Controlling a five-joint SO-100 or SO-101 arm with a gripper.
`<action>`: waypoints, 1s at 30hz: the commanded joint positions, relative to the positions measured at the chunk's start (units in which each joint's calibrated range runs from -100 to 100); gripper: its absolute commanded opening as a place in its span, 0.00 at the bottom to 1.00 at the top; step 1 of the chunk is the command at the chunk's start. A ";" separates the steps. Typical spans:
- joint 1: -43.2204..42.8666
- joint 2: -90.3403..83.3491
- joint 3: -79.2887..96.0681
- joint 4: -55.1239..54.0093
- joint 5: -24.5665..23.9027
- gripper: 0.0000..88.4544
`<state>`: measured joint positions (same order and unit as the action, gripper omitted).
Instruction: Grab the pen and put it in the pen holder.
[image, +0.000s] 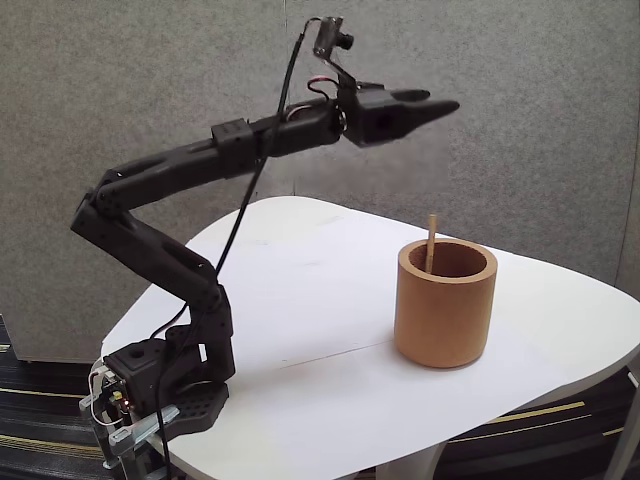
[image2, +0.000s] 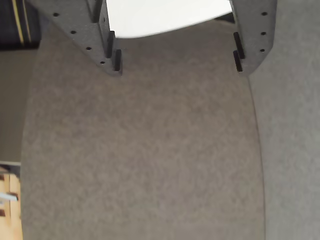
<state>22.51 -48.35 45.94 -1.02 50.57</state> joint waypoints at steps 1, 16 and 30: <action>-3.26 -0.25 -11.19 -0.25 -0.11 0.36; -24.93 -6.19 -15.34 25.25 -7.75 0.36; -26.68 -25.14 11.46 43.73 -40.91 0.36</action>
<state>-4.37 -66.38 47.74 42.29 16.43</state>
